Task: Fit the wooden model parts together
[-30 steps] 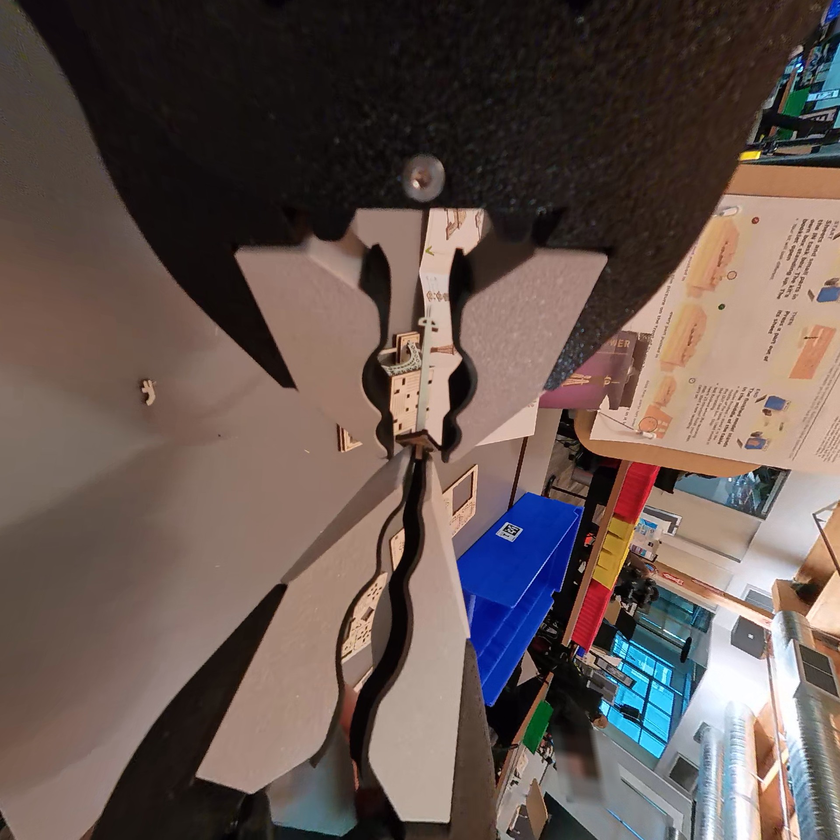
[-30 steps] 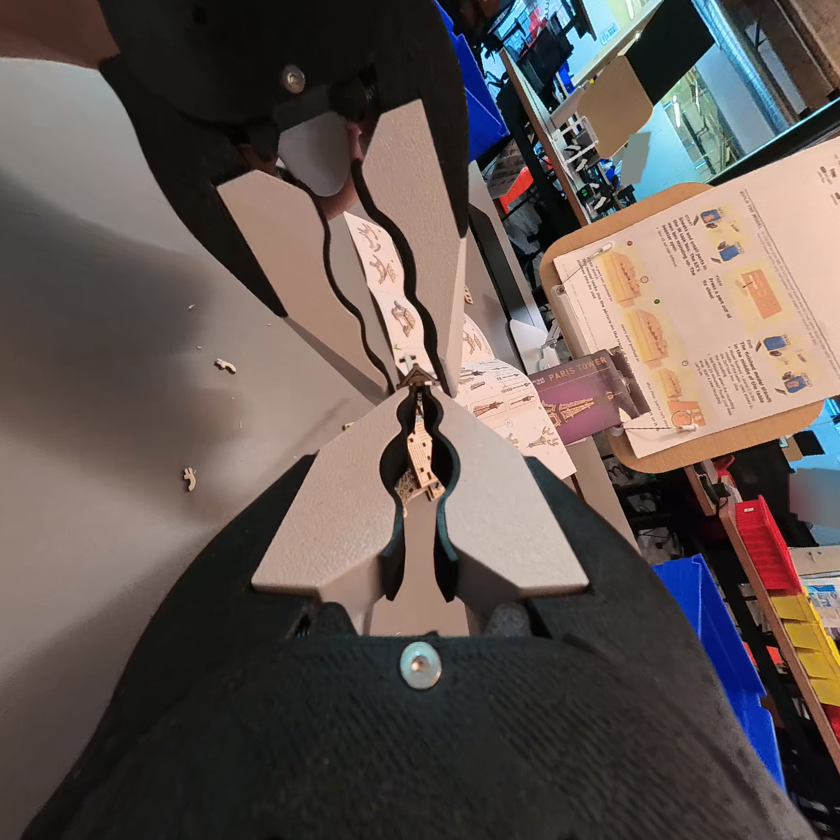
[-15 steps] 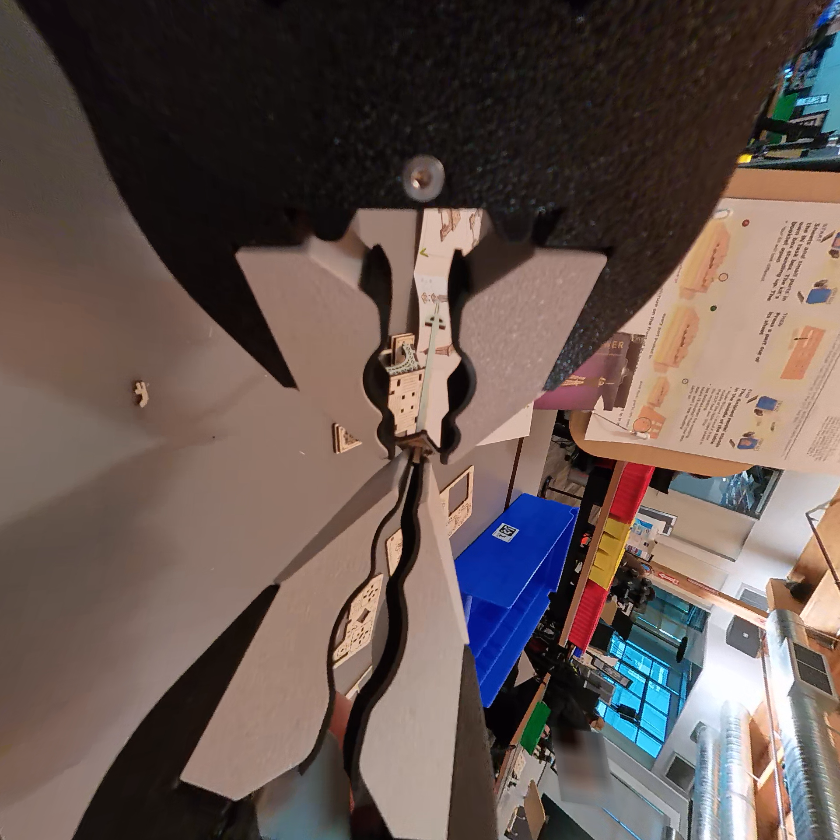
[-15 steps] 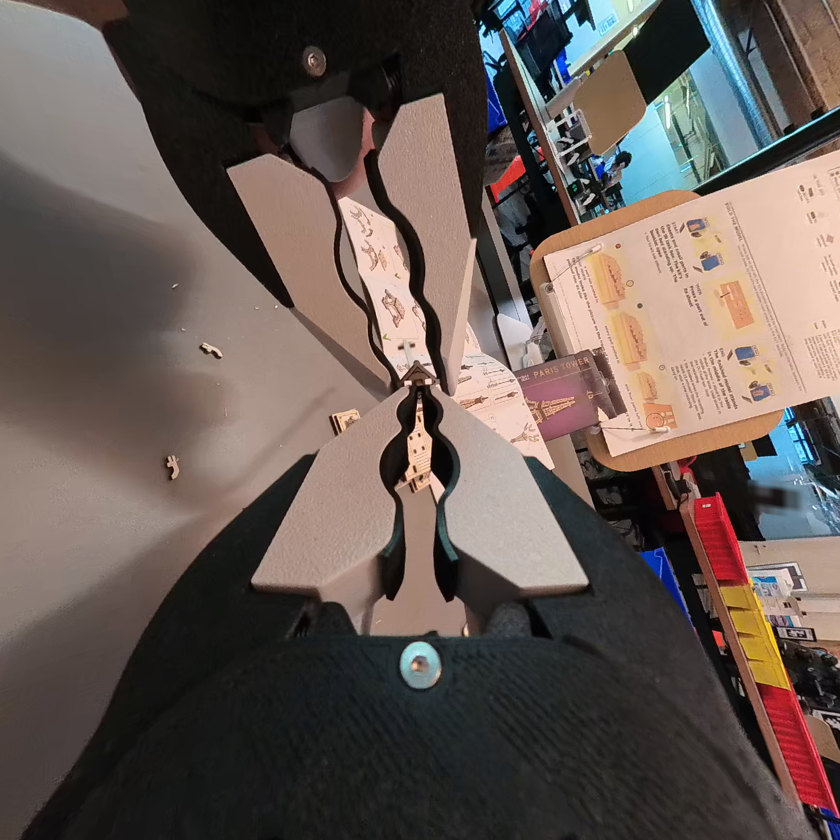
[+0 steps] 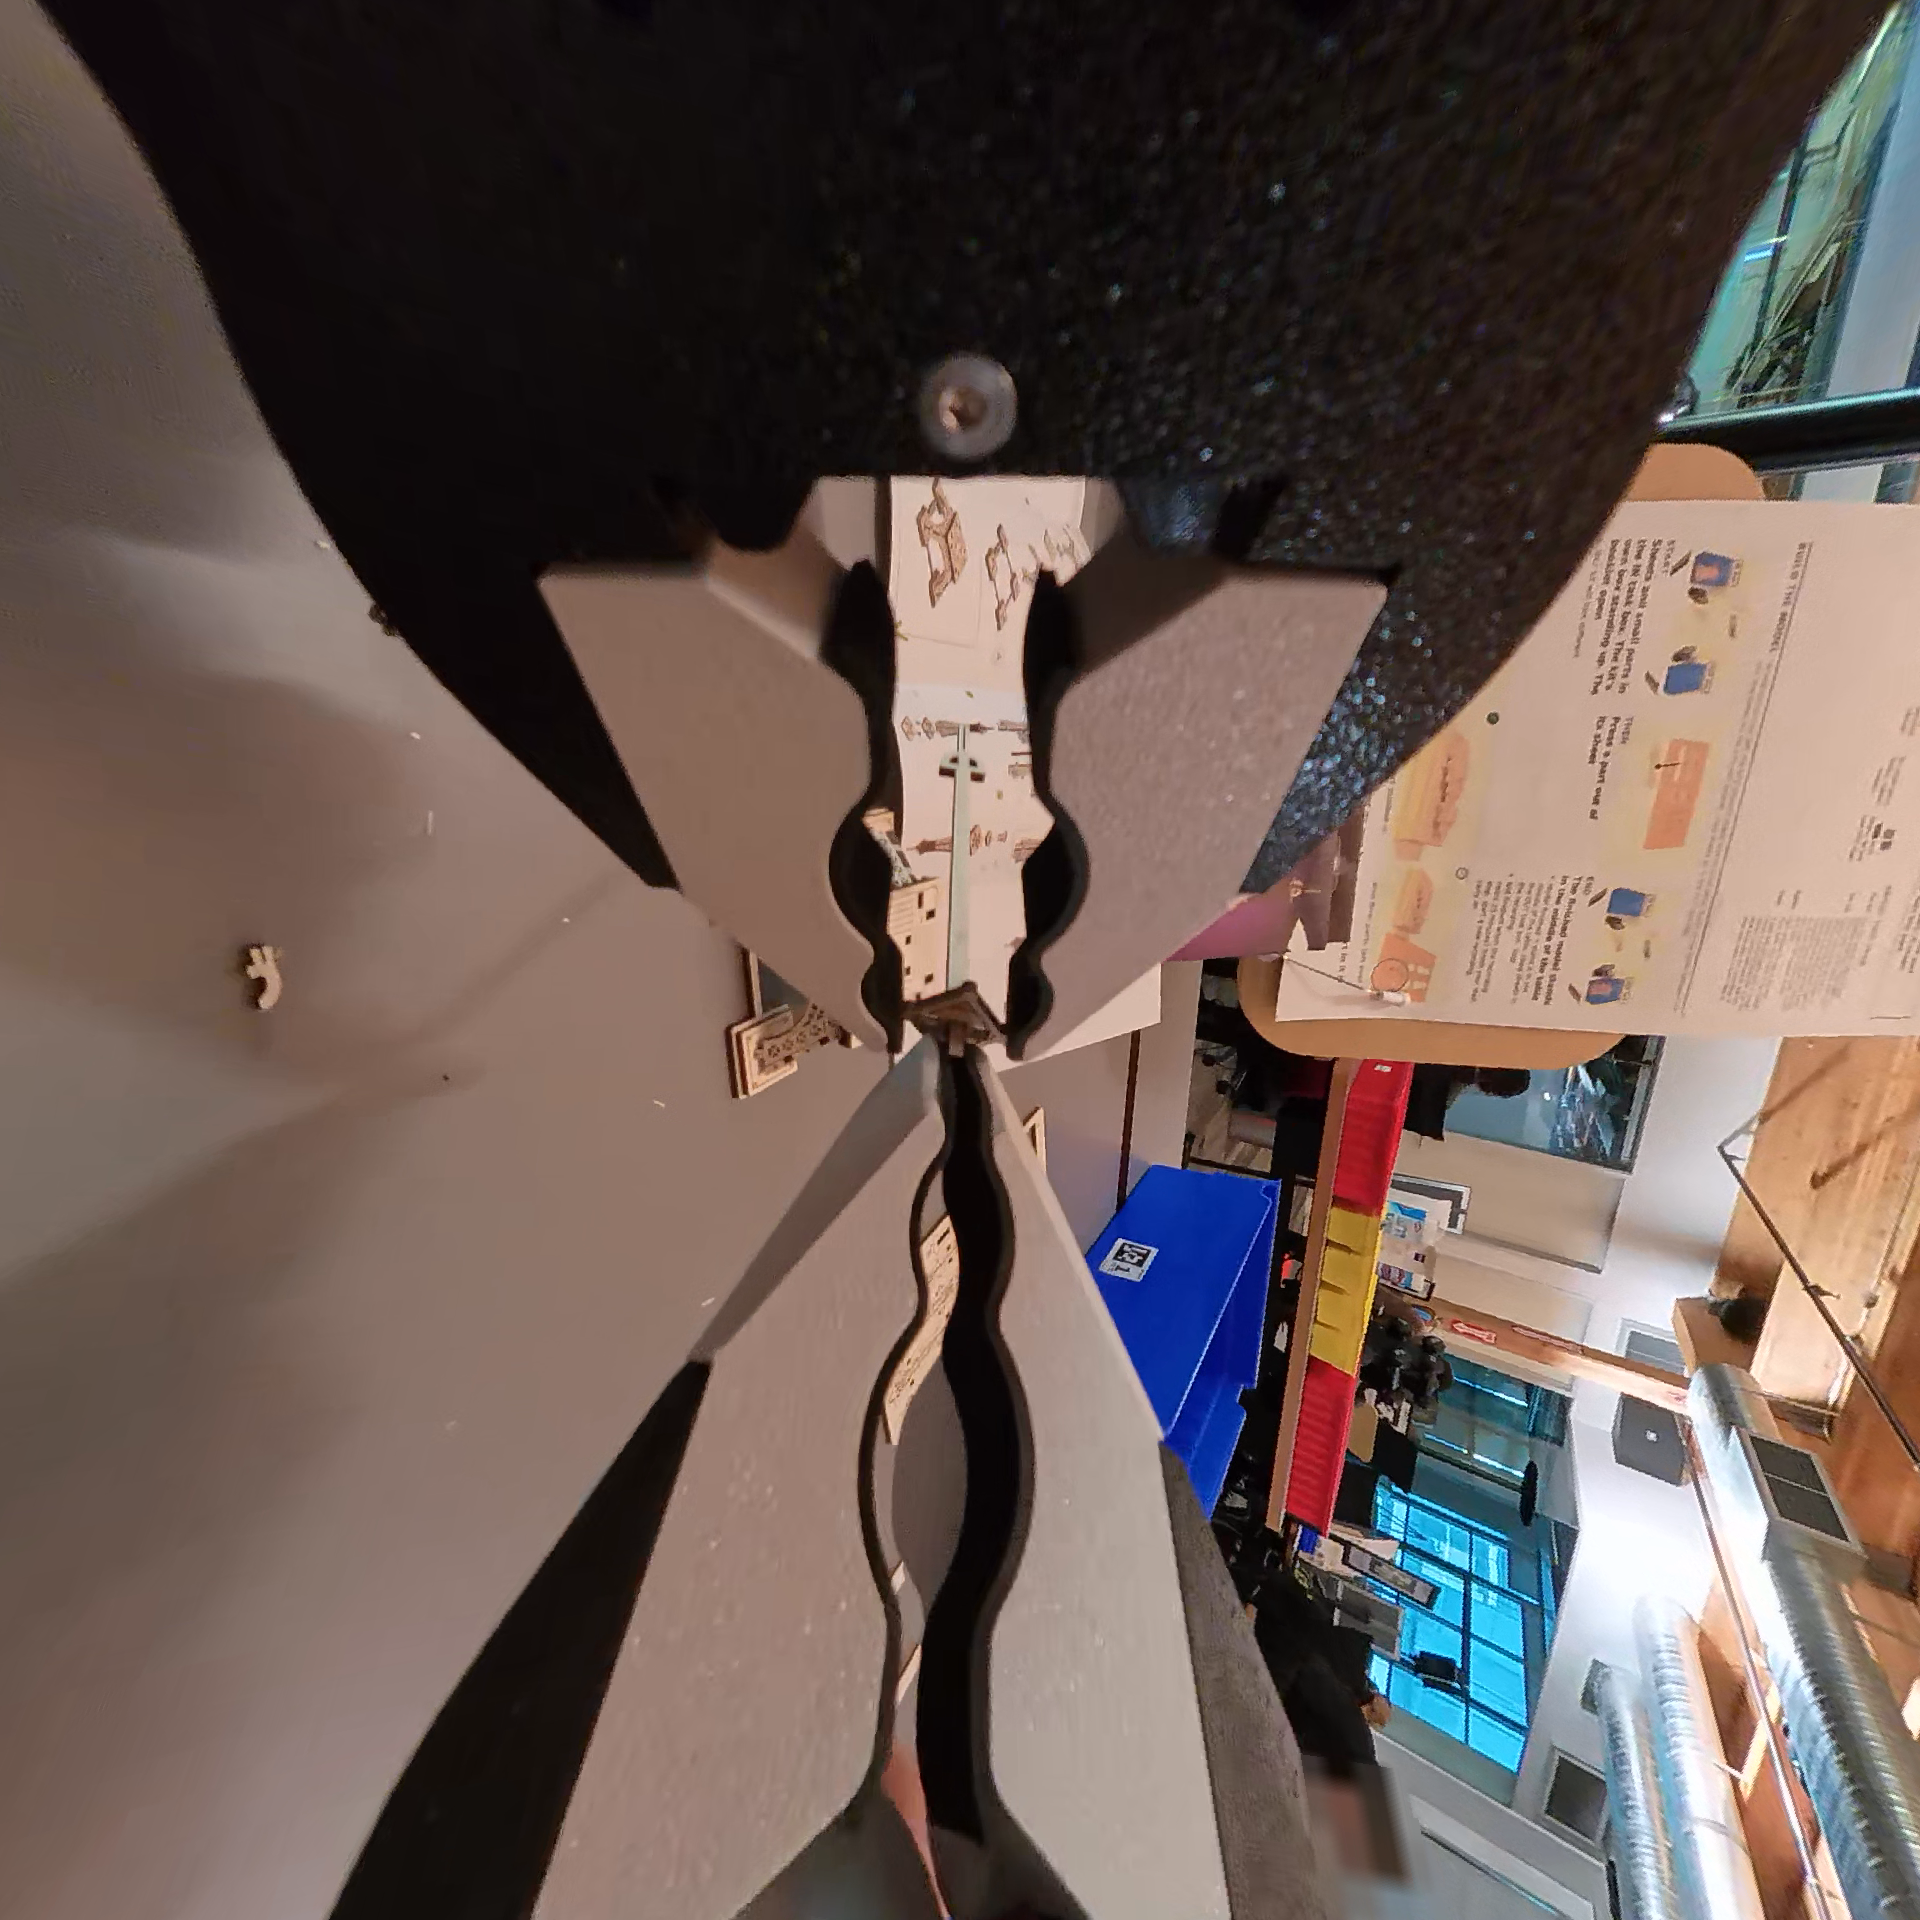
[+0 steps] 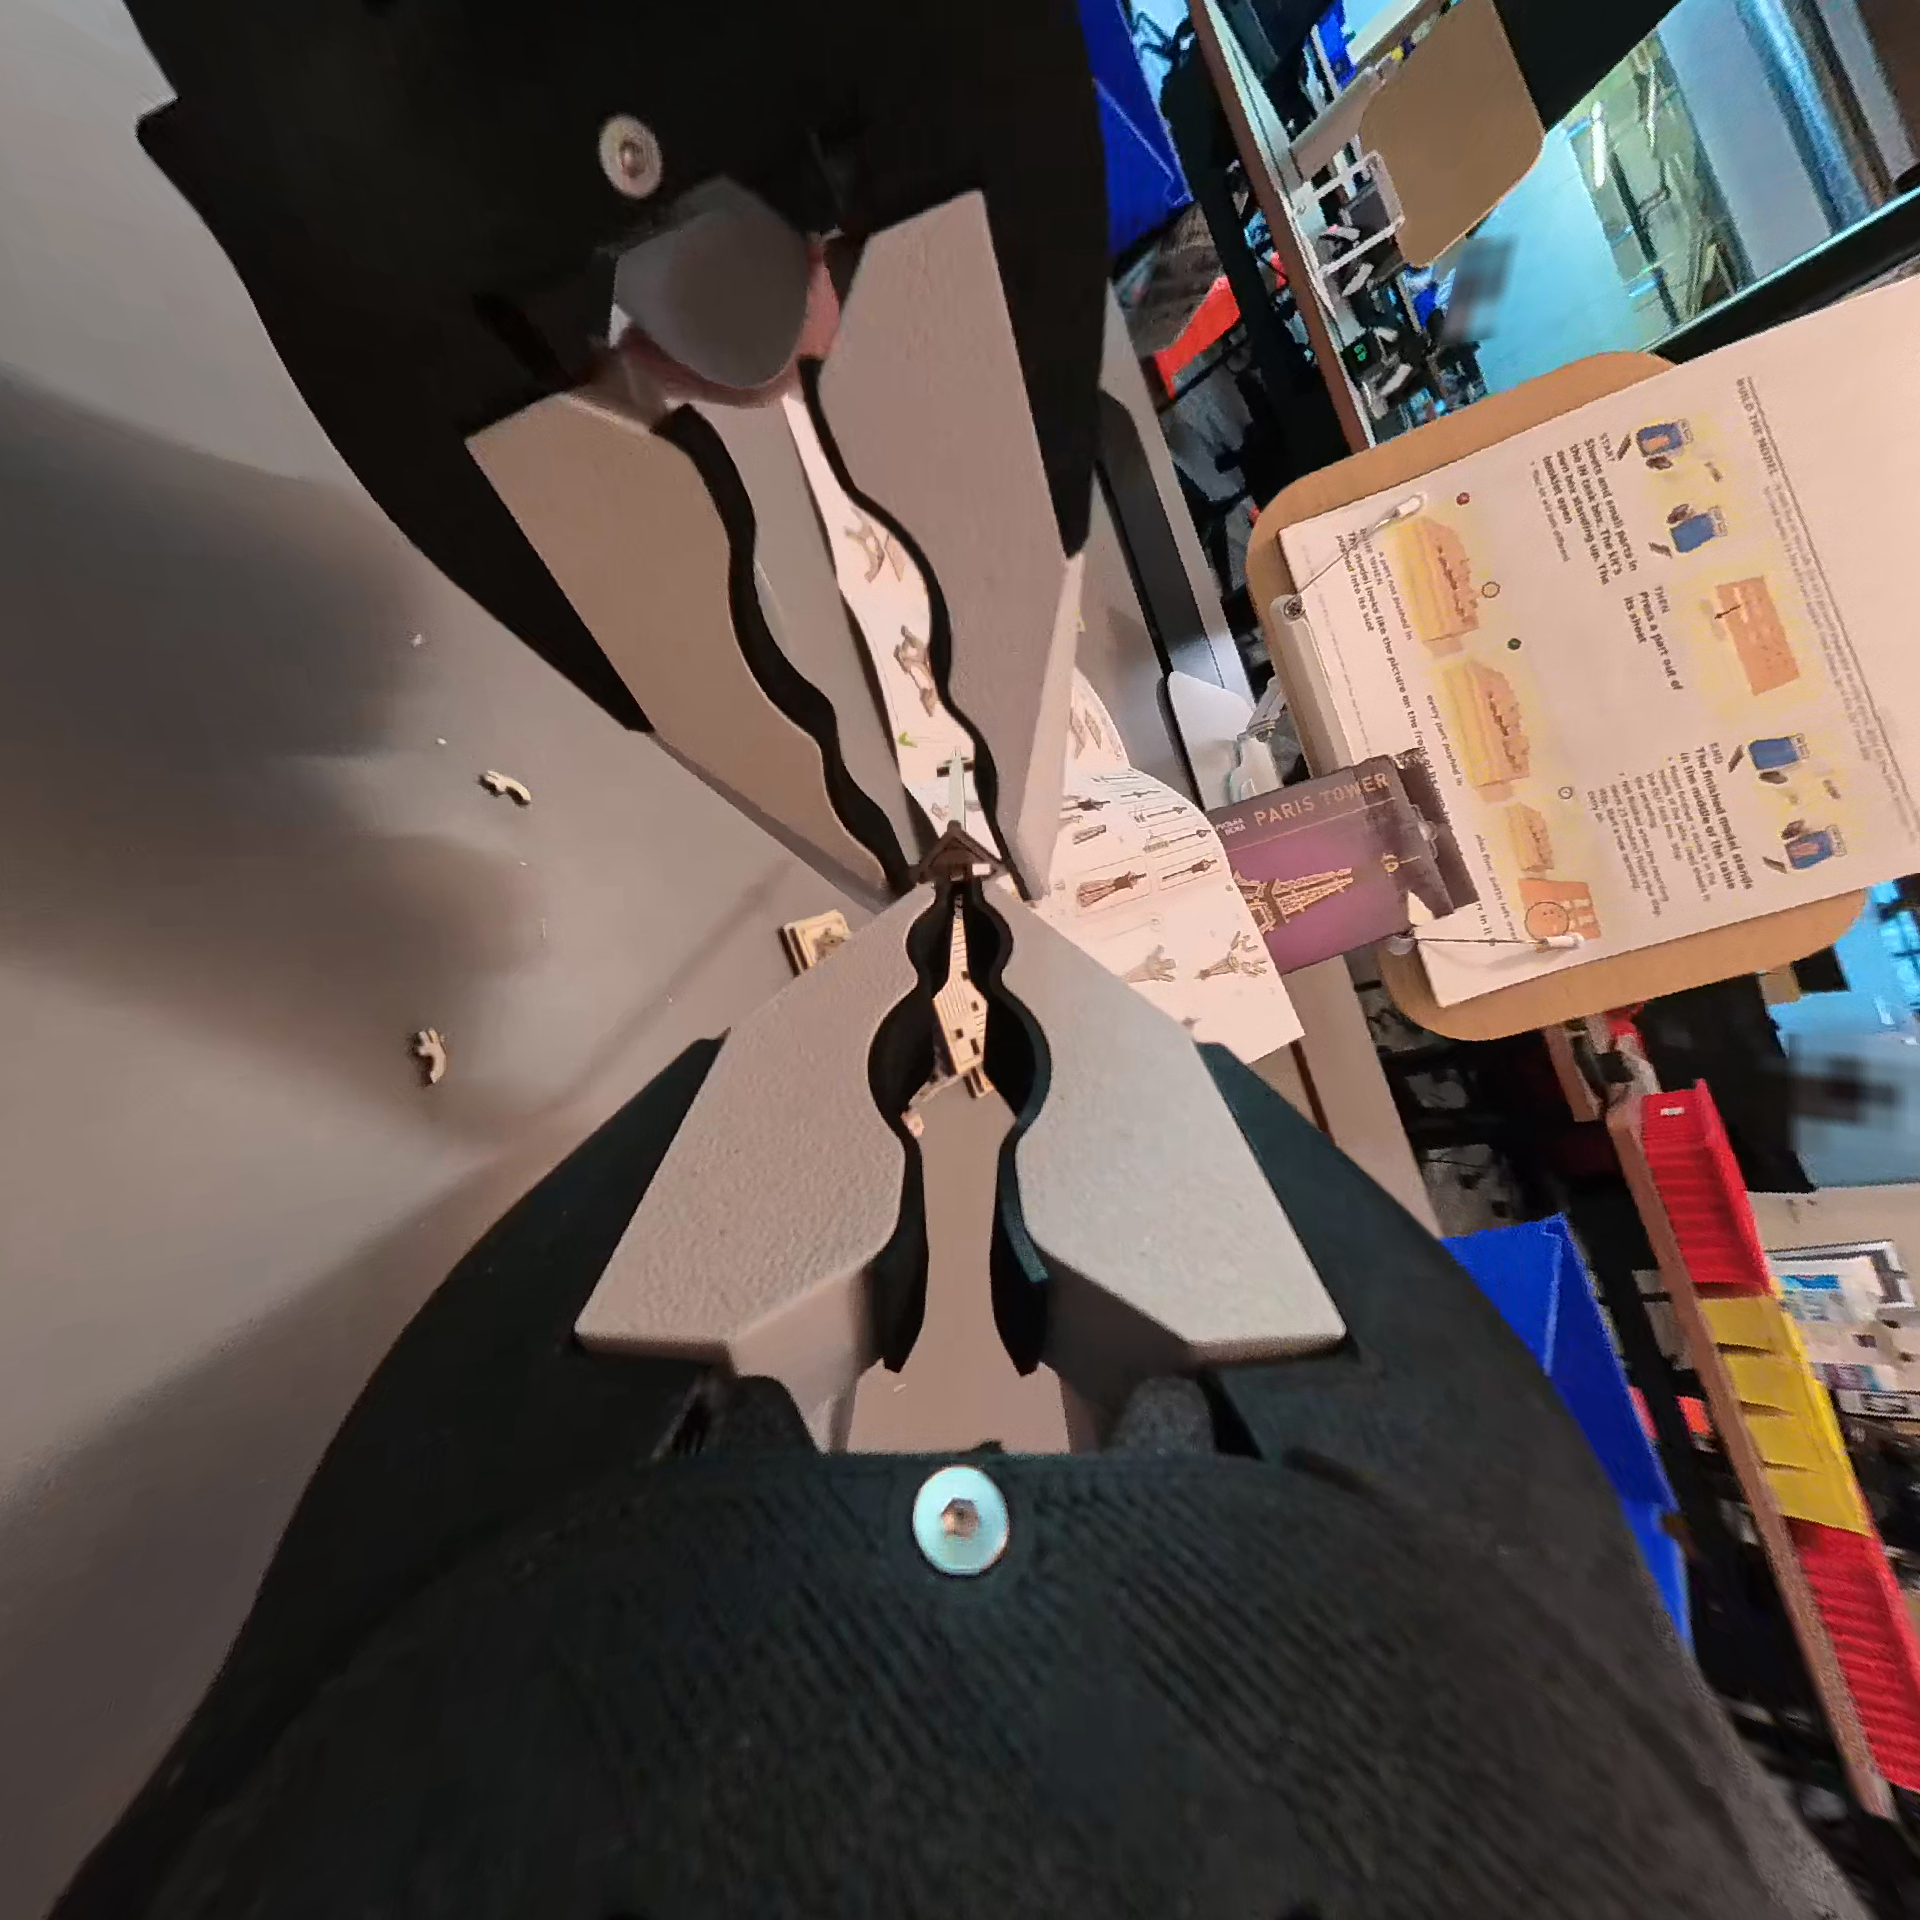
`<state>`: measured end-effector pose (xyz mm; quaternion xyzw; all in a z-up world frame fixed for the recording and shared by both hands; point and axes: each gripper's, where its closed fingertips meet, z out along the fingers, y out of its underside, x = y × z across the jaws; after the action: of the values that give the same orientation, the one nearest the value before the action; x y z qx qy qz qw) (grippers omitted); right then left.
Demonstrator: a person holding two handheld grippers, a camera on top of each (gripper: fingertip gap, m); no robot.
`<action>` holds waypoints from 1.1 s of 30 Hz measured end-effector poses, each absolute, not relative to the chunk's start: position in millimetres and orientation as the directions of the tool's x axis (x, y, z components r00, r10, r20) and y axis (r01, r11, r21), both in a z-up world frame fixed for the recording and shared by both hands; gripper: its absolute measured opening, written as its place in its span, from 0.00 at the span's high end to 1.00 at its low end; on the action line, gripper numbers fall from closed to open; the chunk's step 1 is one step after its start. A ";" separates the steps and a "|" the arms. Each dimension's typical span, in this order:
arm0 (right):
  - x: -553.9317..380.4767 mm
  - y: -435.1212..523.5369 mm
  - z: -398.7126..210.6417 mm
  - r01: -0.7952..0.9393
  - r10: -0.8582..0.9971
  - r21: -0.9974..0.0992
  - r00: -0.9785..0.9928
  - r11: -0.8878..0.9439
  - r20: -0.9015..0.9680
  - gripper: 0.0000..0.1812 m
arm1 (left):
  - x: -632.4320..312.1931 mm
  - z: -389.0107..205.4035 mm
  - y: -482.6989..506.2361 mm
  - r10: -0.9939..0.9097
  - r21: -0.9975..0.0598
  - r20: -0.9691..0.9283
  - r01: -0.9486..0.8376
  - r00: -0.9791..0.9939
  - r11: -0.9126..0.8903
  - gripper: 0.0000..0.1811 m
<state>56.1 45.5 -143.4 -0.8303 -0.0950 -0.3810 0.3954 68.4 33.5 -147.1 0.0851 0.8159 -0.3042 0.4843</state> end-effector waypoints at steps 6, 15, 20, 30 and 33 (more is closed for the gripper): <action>57.5 46.0 -147.1 0.457 -0.117 -0.522 0.662 -0.720 0.740 1.00 | 70.3 -150.9 35.0 -0.091 -0.316 -0.880 0.432 -0.466 0.845 0.91; 57.0 45.5 -145.1 0.460 -0.124 -0.538 0.667 -0.706 0.734 1.00 | 68.5 -149.6 34.5 -0.141 -0.396 -0.845 0.427 -0.515 0.813 0.91; 53.9 47.2 -143.9 0.474 -0.126 -0.540 0.660 -0.695 0.741 1.00 | 63.4 -148.8 34.0 -0.216 -0.537 -0.763 0.412 -0.609 0.737 0.90; 54.1 41.9 -142.3 0.476 -0.120 -0.535 0.659 -0.698 0.743 1.00 | 56.6 -143.8 31.1 -0.234 -0.590 -0.737 0.435 -0.634 0.681 0.91; 55.2 41.5 -143.3 0.468 -0.125 -0.540 0.664 -0.699 0.737 1.00 | 58.0 -143.3 29.9 -0.231 -0.565 -0.764 0.453 -0.602 0.689 0.89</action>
<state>55.2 41.5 -143.3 -0.8321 -0.1031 -0.3965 0.3738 58.0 29.9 -143.3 0.0688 0.8064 -0.3882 0.4407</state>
